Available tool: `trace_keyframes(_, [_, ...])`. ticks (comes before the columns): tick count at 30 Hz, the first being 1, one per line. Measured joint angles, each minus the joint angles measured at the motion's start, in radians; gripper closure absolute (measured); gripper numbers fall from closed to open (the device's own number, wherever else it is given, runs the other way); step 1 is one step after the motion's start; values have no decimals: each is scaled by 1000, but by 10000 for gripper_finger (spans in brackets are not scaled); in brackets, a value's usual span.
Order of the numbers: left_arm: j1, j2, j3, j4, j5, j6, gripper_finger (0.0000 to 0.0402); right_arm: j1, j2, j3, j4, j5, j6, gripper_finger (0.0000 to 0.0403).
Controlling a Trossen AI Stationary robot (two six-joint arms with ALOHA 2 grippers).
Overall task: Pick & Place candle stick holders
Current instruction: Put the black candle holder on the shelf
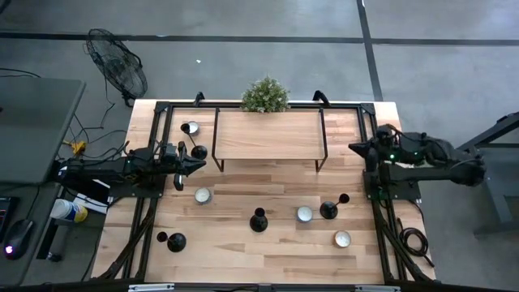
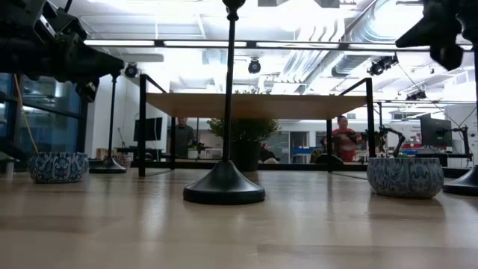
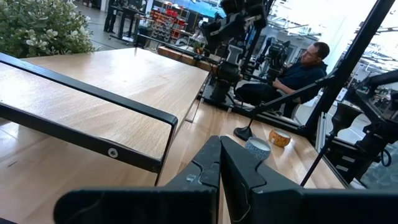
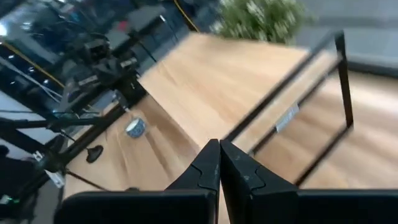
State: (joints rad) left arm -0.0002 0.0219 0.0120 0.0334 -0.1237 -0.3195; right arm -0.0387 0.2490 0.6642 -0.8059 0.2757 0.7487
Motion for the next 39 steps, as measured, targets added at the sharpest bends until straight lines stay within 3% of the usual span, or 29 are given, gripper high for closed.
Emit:
trace_keyframes(7, [0,0,0,0,0,0,400,0,193,231,-236,-148,82,402])
trace_keyframes(14, [0,0,0,0,0,0,400,0,400,460,-535,-175,80,398])
trace_keyframes(21, [0,0,0,0,0,0,400,34,593,614,-764,-176,115,335])
trace_keyframes(28, [0,0,0,0,0,0,400,153,675,619,-762,-223,189,262])
trace_keyframes(39, [0,0,0,0,0,0,400,459,654,522,-767,-283,418,253])
